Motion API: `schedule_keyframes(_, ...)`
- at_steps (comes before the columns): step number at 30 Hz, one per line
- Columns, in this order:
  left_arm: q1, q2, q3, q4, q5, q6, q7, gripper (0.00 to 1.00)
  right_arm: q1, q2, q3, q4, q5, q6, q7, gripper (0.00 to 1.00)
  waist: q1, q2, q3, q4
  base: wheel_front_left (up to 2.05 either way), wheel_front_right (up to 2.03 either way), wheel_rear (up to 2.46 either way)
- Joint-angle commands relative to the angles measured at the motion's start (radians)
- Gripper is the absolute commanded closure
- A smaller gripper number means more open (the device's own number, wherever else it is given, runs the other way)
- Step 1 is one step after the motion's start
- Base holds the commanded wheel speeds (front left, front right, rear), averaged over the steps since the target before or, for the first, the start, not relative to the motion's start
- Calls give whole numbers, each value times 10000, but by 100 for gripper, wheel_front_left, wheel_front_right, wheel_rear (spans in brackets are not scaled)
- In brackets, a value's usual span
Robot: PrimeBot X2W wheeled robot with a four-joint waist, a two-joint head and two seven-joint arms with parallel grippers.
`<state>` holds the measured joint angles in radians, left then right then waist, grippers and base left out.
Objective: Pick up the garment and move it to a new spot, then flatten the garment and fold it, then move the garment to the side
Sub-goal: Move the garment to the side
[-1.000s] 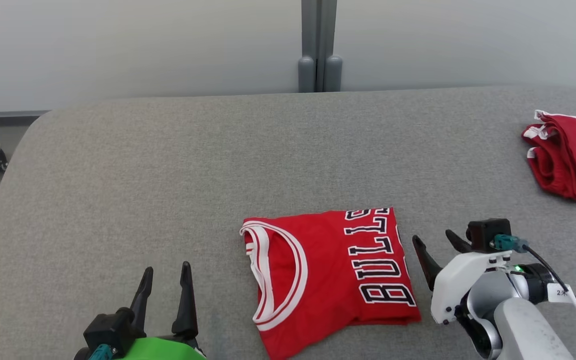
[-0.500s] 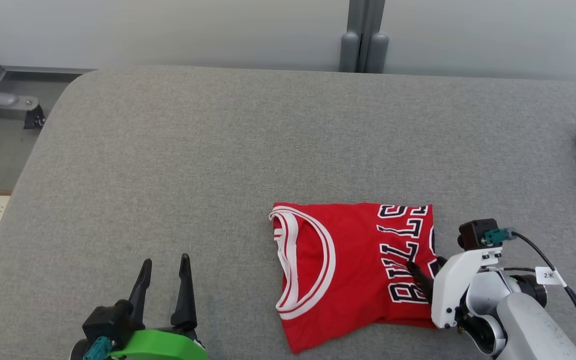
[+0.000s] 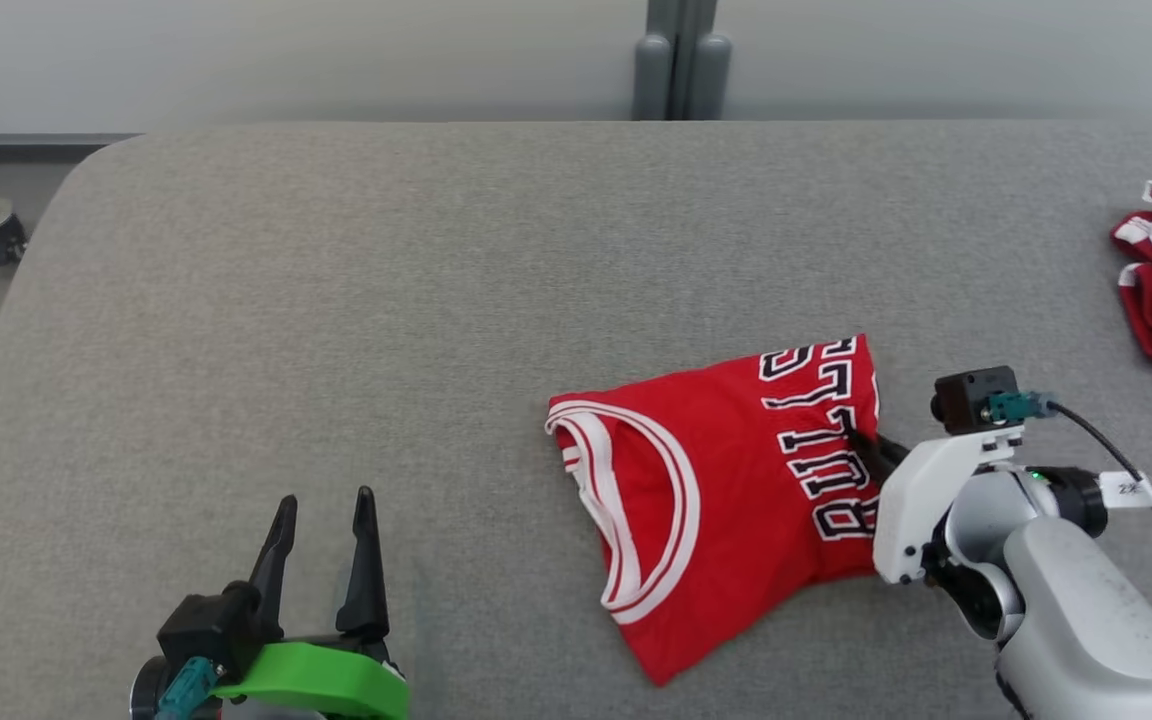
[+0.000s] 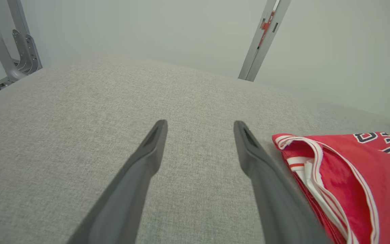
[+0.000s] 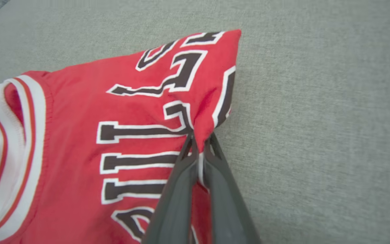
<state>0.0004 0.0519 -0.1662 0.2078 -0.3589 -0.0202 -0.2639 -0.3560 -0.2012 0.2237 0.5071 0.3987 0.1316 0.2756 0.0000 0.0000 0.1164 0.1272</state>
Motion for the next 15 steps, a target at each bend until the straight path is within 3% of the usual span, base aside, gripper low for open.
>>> schedule_keyframes(1, -203, -6, 3, -46, 91, -39, -2, 0, -180, -192, -82, 10, -98, -21, -115, 100, 0, 0, 225, -861, 0, 0, 0)
schedule_keyframes(9, -610, 20, -55, -159, 374, -125, -2, 0, -710, -873, -901, -176, -446, -19, -469, 100, 0, 0, 920, -3037, 0, 0, 0)
schedule_keyframes(15, -1012, 201, -122, -153, 528, -207, -2, 0, -962, -863, -1459, -308, -569, -19, -715, 100, 0, 0, 1503, -4273, 0, 0, 0)
